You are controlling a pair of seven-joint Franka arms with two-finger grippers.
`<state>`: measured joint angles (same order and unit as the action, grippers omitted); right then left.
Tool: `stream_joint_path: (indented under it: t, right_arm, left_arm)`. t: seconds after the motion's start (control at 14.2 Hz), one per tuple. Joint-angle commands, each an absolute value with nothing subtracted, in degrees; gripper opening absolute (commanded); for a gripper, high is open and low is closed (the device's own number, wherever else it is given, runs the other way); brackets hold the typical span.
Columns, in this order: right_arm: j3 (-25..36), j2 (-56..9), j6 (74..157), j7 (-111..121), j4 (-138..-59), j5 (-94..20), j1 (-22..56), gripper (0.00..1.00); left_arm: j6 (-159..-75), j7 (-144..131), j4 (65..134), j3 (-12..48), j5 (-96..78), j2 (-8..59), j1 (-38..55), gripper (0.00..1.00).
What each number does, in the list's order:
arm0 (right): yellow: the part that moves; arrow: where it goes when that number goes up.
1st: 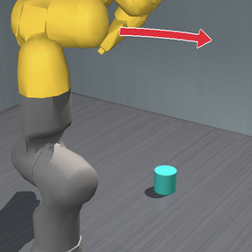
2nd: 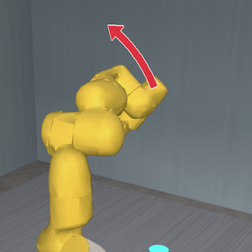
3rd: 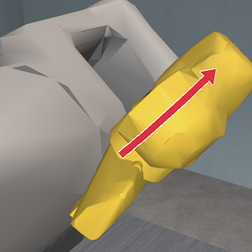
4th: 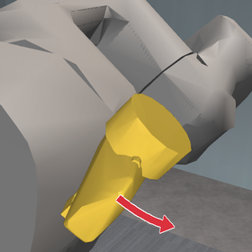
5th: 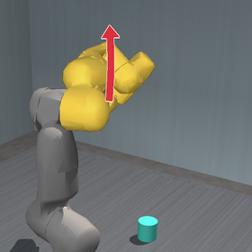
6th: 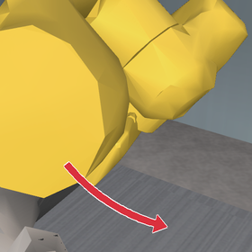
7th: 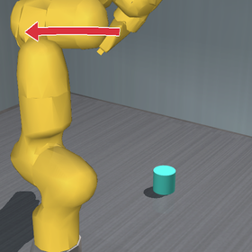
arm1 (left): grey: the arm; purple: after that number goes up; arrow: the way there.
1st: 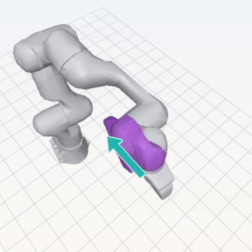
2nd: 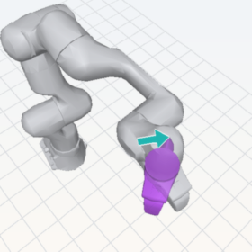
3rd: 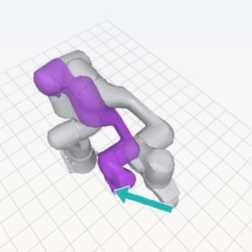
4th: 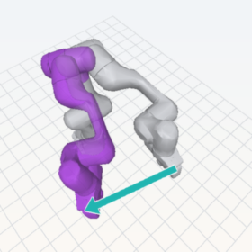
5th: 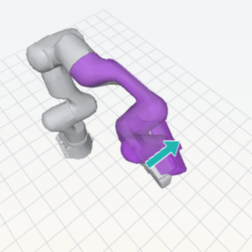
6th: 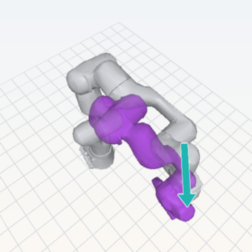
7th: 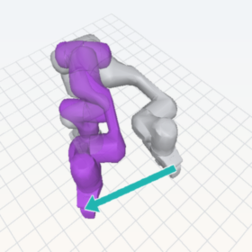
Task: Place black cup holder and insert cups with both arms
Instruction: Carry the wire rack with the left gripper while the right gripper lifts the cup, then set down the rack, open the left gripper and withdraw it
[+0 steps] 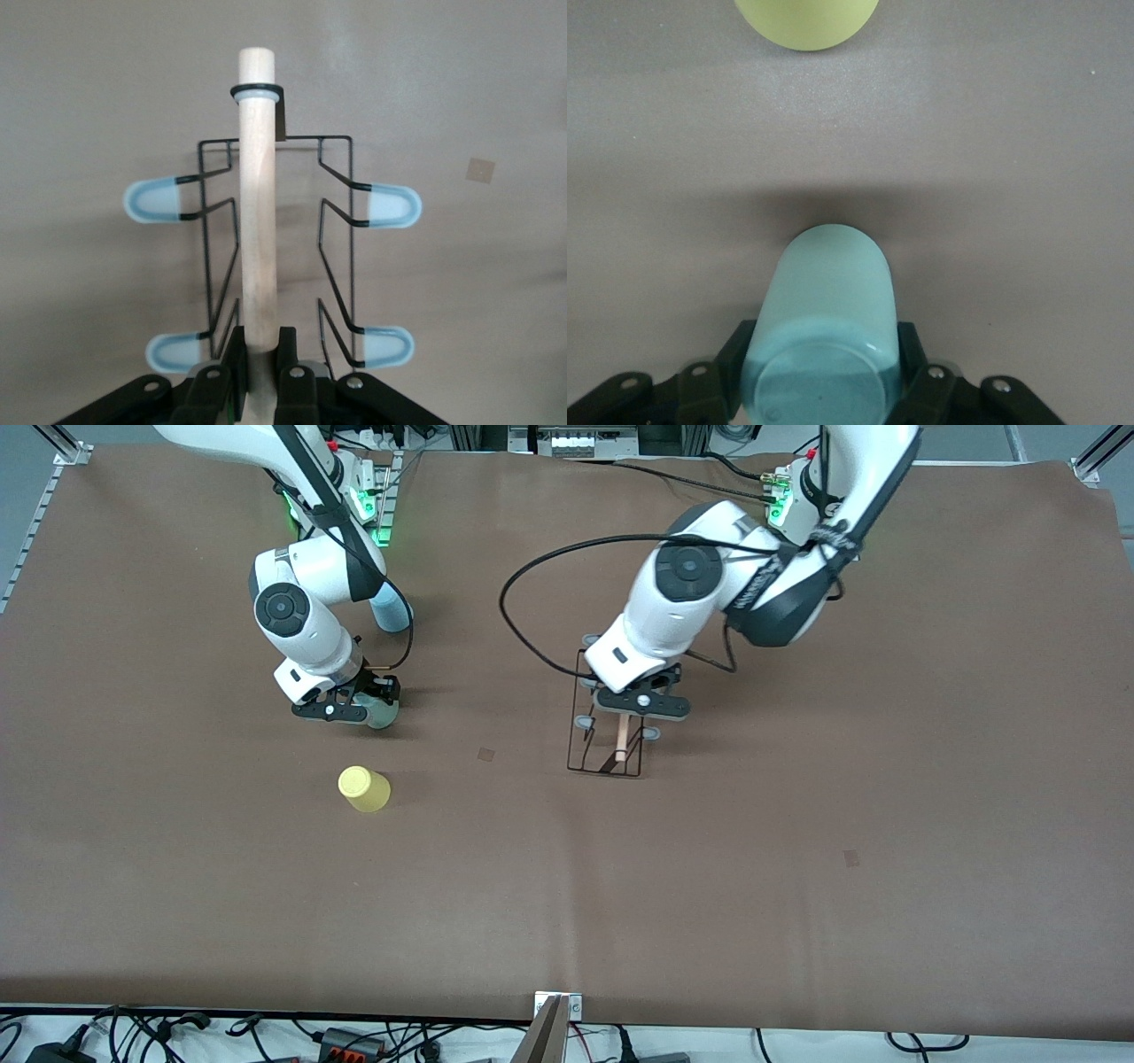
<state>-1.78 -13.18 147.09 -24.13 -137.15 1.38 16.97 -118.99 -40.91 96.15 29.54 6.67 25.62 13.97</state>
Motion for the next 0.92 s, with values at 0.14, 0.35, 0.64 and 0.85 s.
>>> stream_joint_path:
  t: [0.14,0.35,0.64,0.85]
  right_arm:
    - [-1.85,-4.93,140.90,-23.29,-136.85,1.41,16.52,0.18]
    - [-1.84,-2.56,137.38,-23.03,-134.92,1.41,16.70,0.18]
    - [-1.85,-2.29,137.20,-22.68,-133.86,1.41,16.79,0.18]
    - [-1.85,-2.29,137.11,-22.33,-133.60,1.41,16.70,0.18]
  left_arm:
    - [-120.84,-49.65,93.60,29.62,14.59,29.62,17.31,0.01]
    - [-121.29,-49.75,93.60,29.71,14.59,30.23,17.40,0.01]
    - [-121.29,-49.75,93.60,29.71,14.59,30.23,17.40,0.03]
    - [-121.11,-49.57,93.60,29.53,14.59,29.97,17.23,0.64]
